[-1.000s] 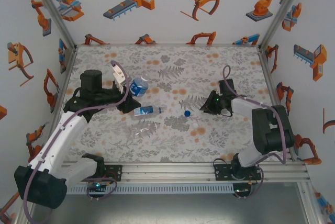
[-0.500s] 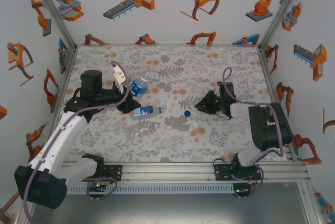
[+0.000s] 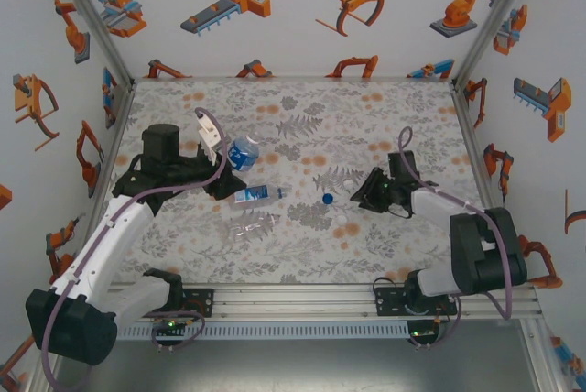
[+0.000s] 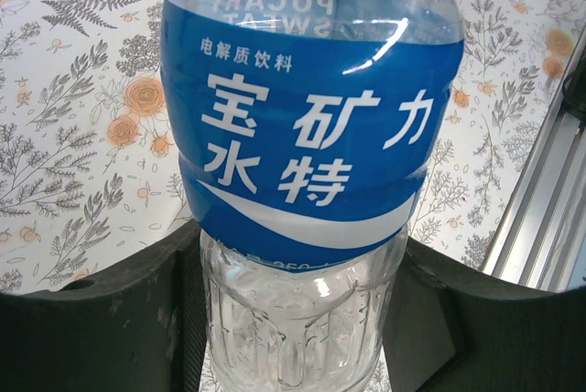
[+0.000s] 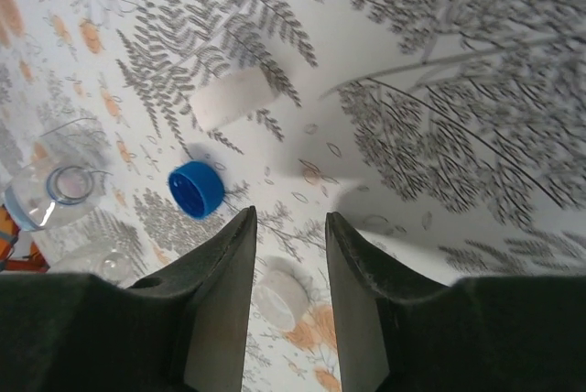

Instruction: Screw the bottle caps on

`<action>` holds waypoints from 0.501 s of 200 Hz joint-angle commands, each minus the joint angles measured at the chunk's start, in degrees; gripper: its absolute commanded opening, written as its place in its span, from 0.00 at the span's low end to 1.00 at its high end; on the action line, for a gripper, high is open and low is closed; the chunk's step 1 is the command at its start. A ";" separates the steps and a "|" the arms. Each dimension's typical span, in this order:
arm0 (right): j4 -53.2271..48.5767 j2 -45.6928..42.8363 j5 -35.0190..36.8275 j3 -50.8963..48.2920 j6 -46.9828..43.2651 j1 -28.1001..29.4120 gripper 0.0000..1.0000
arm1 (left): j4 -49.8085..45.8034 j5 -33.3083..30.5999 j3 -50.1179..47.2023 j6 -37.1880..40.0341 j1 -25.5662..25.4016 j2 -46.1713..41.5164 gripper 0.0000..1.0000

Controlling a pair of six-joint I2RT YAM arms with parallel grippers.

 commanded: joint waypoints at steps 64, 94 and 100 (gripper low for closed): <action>-30.78 9.90 11.40 30.43 -25.05 5.72 0.54 | 0.11 0.12 -1.30 1.49 0.06 -1.10 0.02; -37.86 18.38 13.00 40.55 -30.98 7.44 0.56 | -0.25 -0.11 -1.15 1.75 0.13 -1.27 0.02; -39.07 20.09 13.42 42.46 -31.68 7.81 0.56 | -0.28 -0.10 -1.12 1.83 0.07 -1.28 0.02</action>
